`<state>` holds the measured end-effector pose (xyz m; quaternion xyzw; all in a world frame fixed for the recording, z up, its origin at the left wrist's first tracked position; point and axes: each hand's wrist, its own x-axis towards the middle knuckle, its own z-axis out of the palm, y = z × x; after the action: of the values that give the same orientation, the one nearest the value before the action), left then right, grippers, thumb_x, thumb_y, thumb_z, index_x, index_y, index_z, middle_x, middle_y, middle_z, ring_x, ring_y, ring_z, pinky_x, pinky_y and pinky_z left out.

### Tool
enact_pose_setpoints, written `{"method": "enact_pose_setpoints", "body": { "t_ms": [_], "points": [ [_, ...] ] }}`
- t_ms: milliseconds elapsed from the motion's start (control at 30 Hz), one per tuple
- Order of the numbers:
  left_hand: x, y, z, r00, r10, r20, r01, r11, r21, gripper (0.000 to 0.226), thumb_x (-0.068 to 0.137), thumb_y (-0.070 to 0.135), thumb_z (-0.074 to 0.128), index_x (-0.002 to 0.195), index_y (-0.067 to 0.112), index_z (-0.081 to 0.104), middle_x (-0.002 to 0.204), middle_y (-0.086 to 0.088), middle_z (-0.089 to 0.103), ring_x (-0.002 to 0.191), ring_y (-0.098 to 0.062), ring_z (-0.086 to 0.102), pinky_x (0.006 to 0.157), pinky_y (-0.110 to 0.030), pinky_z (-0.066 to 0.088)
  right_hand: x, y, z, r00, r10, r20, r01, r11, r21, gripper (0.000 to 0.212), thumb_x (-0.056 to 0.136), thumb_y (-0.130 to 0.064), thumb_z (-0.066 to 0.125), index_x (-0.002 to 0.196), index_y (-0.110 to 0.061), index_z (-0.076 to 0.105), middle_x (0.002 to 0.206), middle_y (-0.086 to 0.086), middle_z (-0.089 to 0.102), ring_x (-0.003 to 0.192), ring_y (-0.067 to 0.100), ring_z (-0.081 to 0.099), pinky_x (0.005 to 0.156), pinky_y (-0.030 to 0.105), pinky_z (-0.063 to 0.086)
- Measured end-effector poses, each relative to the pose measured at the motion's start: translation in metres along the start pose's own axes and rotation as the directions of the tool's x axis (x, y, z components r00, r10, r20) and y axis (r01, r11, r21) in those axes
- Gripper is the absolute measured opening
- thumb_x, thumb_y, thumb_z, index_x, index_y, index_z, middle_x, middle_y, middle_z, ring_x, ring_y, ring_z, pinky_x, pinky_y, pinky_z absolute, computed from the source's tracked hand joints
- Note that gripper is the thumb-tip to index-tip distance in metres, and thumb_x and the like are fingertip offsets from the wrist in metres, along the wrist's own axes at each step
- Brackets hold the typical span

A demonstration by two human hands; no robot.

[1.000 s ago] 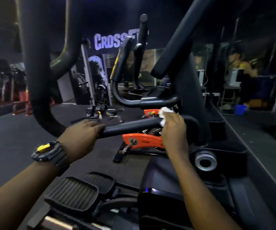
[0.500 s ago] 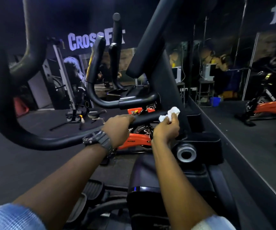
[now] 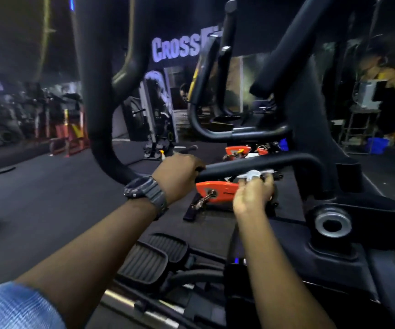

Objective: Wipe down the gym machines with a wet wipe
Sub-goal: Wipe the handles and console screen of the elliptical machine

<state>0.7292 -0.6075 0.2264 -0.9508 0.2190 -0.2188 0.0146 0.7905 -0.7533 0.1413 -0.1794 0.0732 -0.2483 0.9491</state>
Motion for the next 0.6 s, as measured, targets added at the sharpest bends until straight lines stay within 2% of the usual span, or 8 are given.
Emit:
{"method": "enact_pose_setpoints", "body": {
  "t_ms": [67,133,167,233,300,400,500,600],
  "points": [
    [-0.005,-0.003,-0.003,1.000,-0.020,0.013,0.020,1.000,-0.016,0.028,0.093,0.011,0.051,0.116,0.014,0.067,0.110,-0.011,0.069,0.101,-0.034,0.061,0.080,-0.045,0.051,-0.029,0.019,0.014,0.985,0.168,-0.032,-0.169,0.984,-0.050,0.035,0.095,0.008,0.033,0.086,-0.019,0.054,0.077,-0.003,0.060,0.068,0.010,0.052,0.060,0.020,0.046],
    [-0.007,-0.007,-0.006,0.999,-0.024,0.025,0.024,1.000,0.016,0.030,0.092,0.013,0.053,0.119,0.018,0.066,0.114,-0.009,0.068,0.109,-0.033,0.059,0.086,-0.042,0.049,-0.076,0.057,0.021,0.929,0.363,0.064,-0.359,0.930,-0.076,0.036,0.101,-0.002,0.033,0.076,-0.019,0.053,0.059,-0.006,0.057,0.060,0.011,0.046,0.050,0.016,0.041],
    [-0.008,-0.010,-0.009,0.999,-0.024,0.038,0.022,0.999,0.044,0.032,0.092,0.014,0.052,0.120,0.020,0.066,0.117,-0.007,0.067,0.111,-0.031,0.058,0.087,-0.038,0.047,-0.098,0.070,0.026,0.895,0.427,0.128,-0.419,0.904,-0.084,0.037,0.100,0.000,0.034,0.077,-0.019,0.055,0.056,-0.007,0.055,0.056,0.009,0.046,0.050,0.016,0.040],
    [-0.014,-0.021,-0.015,0.997,-0.036,0.066,0.028,0.993,0.116,0.031,0.093,0.016,0.052,0.119,0.022,0.066,0.118,-0.004,0.066,0.111,-0.028,0.058,0.082,-0.033,0.042,-0.117,0.084,0.026,0.858,0.464,0.222,-0.453,0.886,-0.098,0.039,0.093,0.013,0.035,0.080,-0.017,0.057,0.055,-0.006,0.053,0.051,0.007,0.044,0.053,0.017,0.040],
    [-0.025,-0.035,-0.023,0.996,-0.048,0.081,0.032,0.981,0.191,0.027,0.092,0.017,0.052,0.114,0.023,0.068,0.112,-0.003,0.067,0.104,-0.027,0.060,0.076,-0.033,0.043,-0.104,0.079,0.019,0.867,0.418,0.272,-0.401,0.909,-0.115,0.041,0.086,0.022,0.030,0.076,-0.012,0.051,0.053,-0.003,0.048,0.050,0.008,0.043,0.052,0.018,0.043],
    [-0.044,-0.051,-0.031,0.992,0.000,0.122,-0.042,0.940,0.340,0.027,0.092,0.014,0.051,0.112,0.024,0.067,0.106,0.001,0.066,0.099,-0.025,0.059,0.073,-0.034,0.044,-0.089,0.075,0.016,0.874,0.417,0.250,-0.408,0.909,-0.090,0.043,0.082,0.026,0.025,0.076,-0.009,0.050,0.052,-0.002,0.050,0.049,0.006,0.048,0.055,0.019,0.050],
    [-0.058,-0.059,-0.037,0.988,0.114,0.100,-0.148,0.866,0.478,0.018,0.088,0.017,0.060,0.100,0.024,0.071,0.094,0.006,0.068,0.092,-0.023,0.059,0.075,-0.033,0.038,-0.119,0.093,0.026,0.803,0.526,0.279,-0.517,0.849,-0.112,0.042,0.079,0.027,0.023,0.069,-0.008,0.045,0.051,0.001,0.048,0.054,0.012,0.046,0.061,0.023,0.048],
    [-0.071,-0.069,-0.045,0.977,0.214,0.016,-0.185,0.804,0.564,0.005,0.073,0.019,0.074,0.076,0.021,0.070,0.071,0.007,0.064,0.076,-0.024,0.056,0.071,-0.034,0.036,-0.152,0.114,0.045,0.677,0.660,0.324,-0.672,0.735,-0.093,0.039,0.082,0.023,0.029,0.076,-0.005,0.055,0.060,0.003,0.056,0.056,0.011,0.054,0.057,0.020,0.049]
  ]
}}
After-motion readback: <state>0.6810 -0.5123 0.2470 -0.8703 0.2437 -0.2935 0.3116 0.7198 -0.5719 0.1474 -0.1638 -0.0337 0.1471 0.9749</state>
